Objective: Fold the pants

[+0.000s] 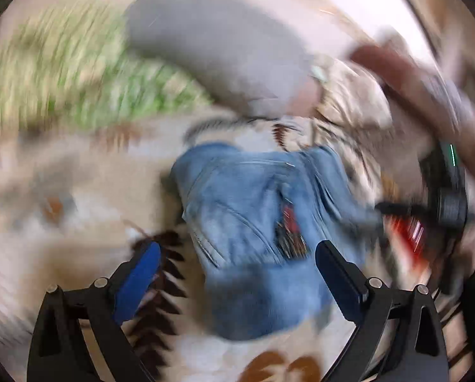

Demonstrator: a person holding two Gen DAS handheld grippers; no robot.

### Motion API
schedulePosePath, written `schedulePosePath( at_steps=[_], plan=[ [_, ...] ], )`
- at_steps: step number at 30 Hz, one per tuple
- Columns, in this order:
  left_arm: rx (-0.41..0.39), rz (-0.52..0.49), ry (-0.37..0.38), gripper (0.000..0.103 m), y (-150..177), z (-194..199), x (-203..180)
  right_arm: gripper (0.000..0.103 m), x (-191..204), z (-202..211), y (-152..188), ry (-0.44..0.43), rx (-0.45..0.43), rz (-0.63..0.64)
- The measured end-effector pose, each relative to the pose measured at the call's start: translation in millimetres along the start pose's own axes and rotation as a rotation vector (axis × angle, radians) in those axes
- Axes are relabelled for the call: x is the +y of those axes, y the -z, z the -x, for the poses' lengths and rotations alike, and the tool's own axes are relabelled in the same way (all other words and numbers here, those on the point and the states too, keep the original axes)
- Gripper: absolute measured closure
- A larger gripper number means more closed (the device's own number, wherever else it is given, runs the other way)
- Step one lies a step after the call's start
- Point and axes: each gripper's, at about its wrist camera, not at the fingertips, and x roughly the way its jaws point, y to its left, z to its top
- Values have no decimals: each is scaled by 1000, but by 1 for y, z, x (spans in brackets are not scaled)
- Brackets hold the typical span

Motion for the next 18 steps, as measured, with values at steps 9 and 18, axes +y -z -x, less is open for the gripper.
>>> schedulePosePath(
  at_steps=[9,18],
  plan=[
    [54,-686,-225,14,35,-29,-75,28,2,-8,0,-35,60,-55],
    [242,-683,-155,92,38,-57,-60,86,-9,-31,16,60,142,50]
  ],
)
